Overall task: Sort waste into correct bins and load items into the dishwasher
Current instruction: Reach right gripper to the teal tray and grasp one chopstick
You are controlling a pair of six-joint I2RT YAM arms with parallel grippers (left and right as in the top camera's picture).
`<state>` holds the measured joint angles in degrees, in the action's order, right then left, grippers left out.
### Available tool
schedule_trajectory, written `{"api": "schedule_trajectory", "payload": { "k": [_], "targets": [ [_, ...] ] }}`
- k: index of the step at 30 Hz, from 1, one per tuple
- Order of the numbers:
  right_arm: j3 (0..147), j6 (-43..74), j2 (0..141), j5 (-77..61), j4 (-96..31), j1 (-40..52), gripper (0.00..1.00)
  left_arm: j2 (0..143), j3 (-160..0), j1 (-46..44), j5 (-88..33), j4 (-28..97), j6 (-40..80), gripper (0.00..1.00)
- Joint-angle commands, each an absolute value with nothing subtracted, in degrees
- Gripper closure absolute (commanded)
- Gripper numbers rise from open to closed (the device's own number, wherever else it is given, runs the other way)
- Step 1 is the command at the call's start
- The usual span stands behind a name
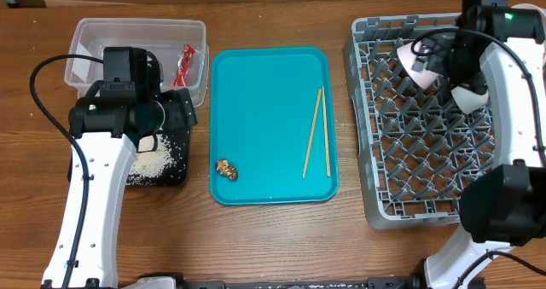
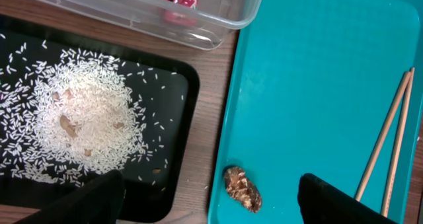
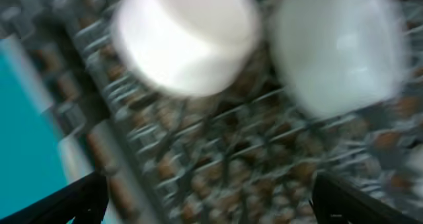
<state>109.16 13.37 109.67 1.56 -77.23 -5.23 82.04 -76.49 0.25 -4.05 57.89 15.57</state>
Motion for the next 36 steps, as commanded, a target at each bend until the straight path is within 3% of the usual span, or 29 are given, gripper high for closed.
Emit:
{"api": "schedule_trajectory", "payload": {
  "k": [1, 16, 20, 24, 36],
  "targets": [
    [109.27, 13.52, 108.99, -10.11, -78.54, 0.1, 0.0, 82.41, -76.99, 0.36, -4.49, 58.54, 16.34, 0.14],
    [93.86, 21.19, 111.26, -10.0, -67.44, 24.4, 0.0, 82.41, -76.97, 0.36, -4.47, 58.92, 16.32, 0.14],
    [89.32, 21.82, 111.26, -9.91, -62.92, 27.07, 0.05, 82.41, -76.97, 0.36, -4.45, 58.85, 16.32, 0.13],
    [85.45, 27.33, 111.26, -7.11, -58.96, 28.62, 0.16, 82.41, -76.97, 0.36, -4.47, 58.94, 16.32, 0.13],
    [79.42, 30.09, 114.83, -5.82, -52.53, 32.05, 0.24, 82.41, -76.97, 0.36, -4.47, 59.4, 16.32, 0.13]
  ]
}}
